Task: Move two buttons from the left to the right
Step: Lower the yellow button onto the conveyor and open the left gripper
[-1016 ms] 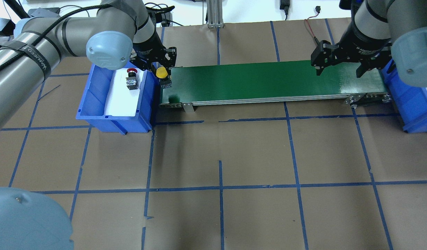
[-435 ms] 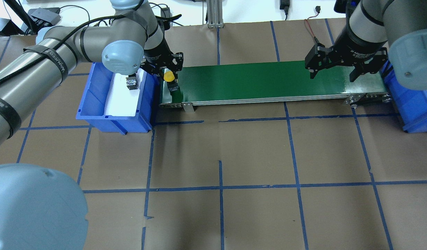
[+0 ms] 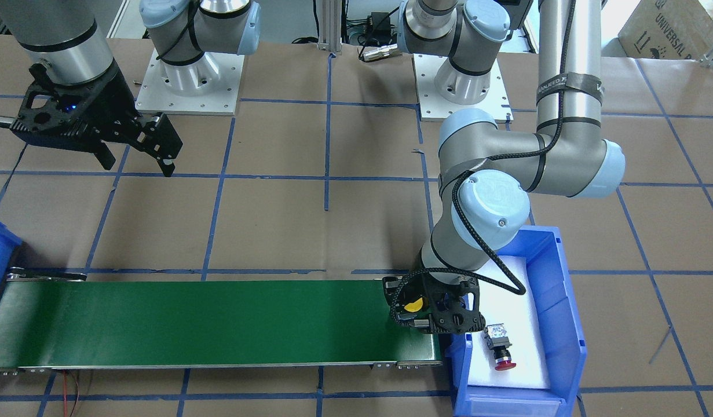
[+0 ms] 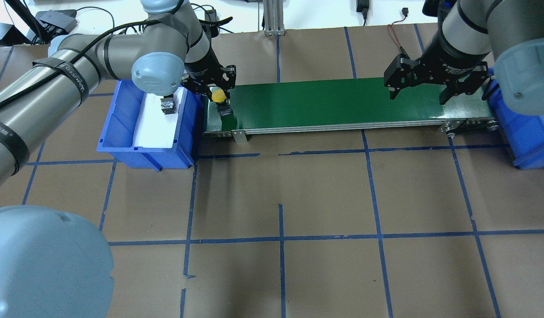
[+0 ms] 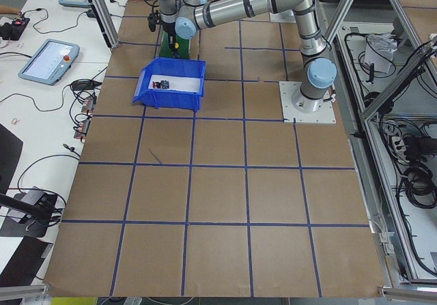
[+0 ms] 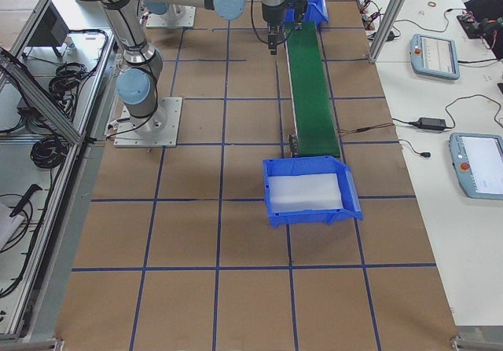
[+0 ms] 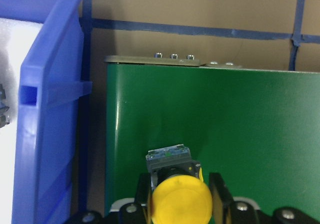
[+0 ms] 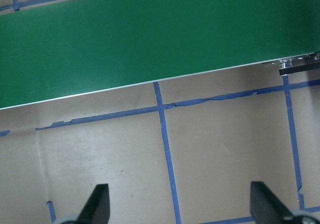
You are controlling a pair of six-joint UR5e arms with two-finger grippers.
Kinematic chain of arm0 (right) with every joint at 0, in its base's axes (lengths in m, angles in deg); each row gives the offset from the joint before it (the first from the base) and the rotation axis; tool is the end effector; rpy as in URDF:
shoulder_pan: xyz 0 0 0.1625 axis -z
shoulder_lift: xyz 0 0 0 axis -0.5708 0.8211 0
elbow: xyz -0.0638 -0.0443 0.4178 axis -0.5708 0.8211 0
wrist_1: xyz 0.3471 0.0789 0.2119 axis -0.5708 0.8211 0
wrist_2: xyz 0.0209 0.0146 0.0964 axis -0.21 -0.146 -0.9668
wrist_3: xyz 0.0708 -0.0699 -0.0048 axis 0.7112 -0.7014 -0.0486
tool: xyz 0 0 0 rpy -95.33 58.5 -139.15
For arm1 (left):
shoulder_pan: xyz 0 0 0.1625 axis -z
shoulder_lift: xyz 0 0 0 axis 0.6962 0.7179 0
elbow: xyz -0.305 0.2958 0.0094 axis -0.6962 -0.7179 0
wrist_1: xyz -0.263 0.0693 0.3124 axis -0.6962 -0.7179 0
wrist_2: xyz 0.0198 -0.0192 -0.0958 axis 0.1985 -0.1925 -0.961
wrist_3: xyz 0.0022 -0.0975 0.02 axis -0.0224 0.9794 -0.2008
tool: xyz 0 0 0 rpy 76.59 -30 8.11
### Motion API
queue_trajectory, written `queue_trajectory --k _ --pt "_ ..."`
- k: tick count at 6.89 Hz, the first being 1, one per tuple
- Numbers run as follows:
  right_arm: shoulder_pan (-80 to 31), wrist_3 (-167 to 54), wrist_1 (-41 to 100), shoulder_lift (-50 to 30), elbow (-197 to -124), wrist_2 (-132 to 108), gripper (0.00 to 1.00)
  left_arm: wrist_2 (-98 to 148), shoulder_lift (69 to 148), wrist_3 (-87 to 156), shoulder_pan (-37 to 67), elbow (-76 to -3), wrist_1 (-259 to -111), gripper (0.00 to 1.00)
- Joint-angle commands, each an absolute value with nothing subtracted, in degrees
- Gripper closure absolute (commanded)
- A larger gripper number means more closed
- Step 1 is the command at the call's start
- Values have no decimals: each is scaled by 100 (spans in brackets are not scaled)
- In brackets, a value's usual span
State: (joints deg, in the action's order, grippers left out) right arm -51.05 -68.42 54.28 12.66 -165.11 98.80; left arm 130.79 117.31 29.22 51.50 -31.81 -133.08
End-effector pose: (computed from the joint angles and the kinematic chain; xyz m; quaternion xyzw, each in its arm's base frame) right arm 0.1015 -0.4941 0.4646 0.0763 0.9952 -0.0579 0.0190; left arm -0.2086 -0.6559 0.2971 0.0340 -0.9976 0.0265 0.0544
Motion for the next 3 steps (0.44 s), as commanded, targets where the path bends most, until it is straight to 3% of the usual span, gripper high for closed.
queue_trajectory --k 1,3 --pt "-5089 -6851 5444 1264 -16513 9875 0 13068 11651 2987 5151 -3178 -13311 6" --pt "-5080 -6808 5418 1255 -16530 9884 0 13155 11467 3013 5142 -2951 -13320 4"
